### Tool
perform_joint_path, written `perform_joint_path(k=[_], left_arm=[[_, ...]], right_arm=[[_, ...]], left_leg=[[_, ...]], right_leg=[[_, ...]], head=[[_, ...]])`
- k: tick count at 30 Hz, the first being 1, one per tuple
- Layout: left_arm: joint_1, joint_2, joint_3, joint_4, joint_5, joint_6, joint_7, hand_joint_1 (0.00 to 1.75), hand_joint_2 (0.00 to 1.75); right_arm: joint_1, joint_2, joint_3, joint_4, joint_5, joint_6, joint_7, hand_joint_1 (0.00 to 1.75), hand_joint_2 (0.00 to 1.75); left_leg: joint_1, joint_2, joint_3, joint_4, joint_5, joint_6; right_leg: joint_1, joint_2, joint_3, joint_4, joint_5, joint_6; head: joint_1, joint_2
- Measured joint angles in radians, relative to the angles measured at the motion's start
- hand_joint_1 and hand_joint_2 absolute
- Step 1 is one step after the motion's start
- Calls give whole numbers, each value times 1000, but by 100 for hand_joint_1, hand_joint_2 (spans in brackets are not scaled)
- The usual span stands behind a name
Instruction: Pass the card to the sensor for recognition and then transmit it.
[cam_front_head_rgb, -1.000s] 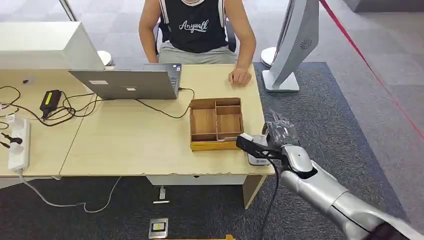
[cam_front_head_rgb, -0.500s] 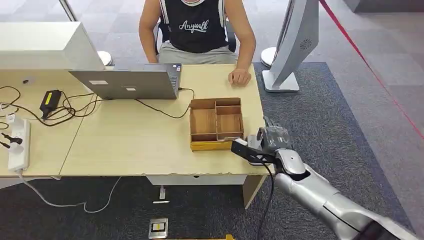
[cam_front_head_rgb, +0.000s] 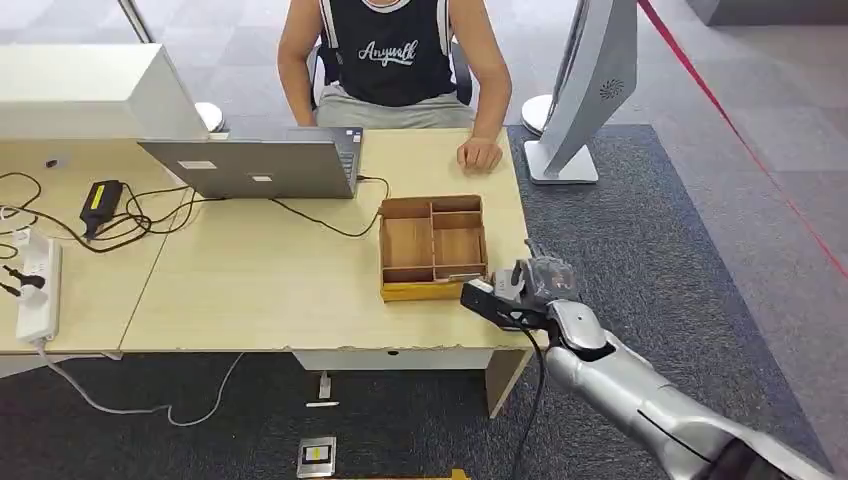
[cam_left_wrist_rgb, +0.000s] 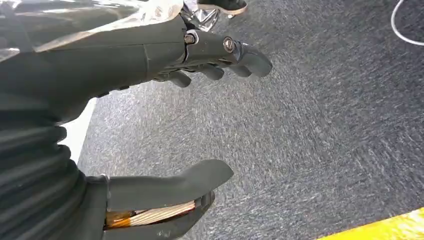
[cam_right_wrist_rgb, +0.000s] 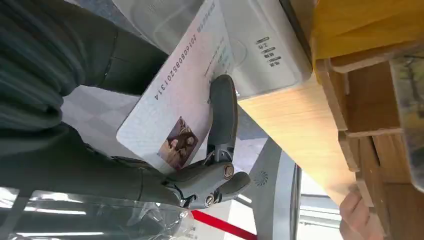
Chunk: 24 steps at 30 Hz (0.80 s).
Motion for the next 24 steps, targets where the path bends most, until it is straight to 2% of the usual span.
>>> perform_joint_path(k=[15, 21, 24], left_arm=[[0, 1, 0, 2, 0, 2, -5, 0, 175], [0, 2, 0, 5, 0, 3, -6, 0, 175], [0, 2, 0, 6, 0, 2, -6, 0, 175]], right_arm=[[-6, 8, 4, 23, -8, -14, -6, 175, 175], [-27, 0, 0, 21, -16, -31, 15, 175, 175], [-52, -13, -12, 6, -31, -65, 39, 175, 175]], left_leg=[[0, 0, 0, 0, 0, 0], [0, 0, 0, 0, 0, 0], [0, 0, 0, 0, 0, 0]], right_leg=[[0, 0, 1, 0, 0, 0], [0, 0, 0, 0, 1, 0], [0, 0, 0, 0, 1, 0]], head=[[0, 0], [0, 0], [0, 0]])
